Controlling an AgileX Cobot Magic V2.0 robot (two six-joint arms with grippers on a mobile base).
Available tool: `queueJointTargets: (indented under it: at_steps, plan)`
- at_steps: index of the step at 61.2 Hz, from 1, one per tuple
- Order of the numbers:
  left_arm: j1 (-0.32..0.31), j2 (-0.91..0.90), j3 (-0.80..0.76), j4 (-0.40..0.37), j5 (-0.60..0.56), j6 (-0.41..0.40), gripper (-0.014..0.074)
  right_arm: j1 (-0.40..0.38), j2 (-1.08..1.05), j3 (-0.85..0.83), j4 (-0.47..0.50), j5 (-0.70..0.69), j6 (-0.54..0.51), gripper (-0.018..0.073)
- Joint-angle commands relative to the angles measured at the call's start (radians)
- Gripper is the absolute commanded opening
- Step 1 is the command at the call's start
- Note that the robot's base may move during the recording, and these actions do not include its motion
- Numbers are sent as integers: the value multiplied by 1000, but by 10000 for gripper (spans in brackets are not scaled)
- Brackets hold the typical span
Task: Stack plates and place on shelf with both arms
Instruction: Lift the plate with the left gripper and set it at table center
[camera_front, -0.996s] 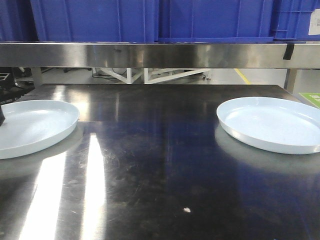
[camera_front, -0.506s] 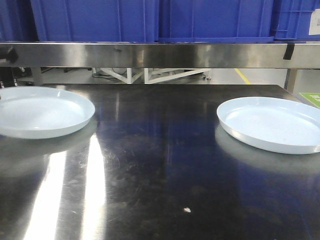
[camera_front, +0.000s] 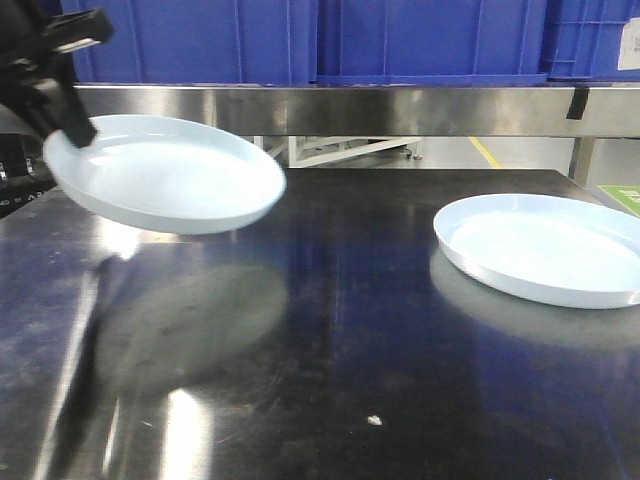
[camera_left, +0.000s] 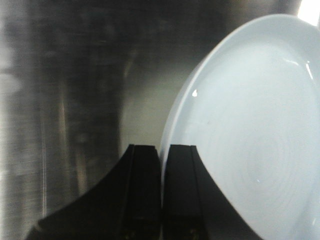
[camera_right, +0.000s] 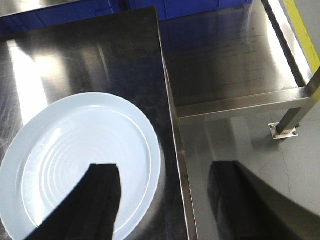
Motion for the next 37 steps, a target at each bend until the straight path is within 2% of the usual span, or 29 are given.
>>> queueJointTargets:
  at_steps: [1,11,18,28,37]
  plan:
    - [-64,-53,-33,-40,-53,1,87,0,-7,-37,-8,-74,-7,498]
    - [-160,-46,-33,-40,-92,1,87,0,-7,-37,-8,-76,-7,498]
    - [-204,-35,-31,-36,-120,1,87,0,-7,-37,-8,-76,-7,498]
    - [-239,-8,-31,-36,-144,1,87,0,-7,-37,-8,-76,-7,498]
    - [-243,20,-31,-36,-146,1,87,0,-7,-37,-8,-76,-7,498]
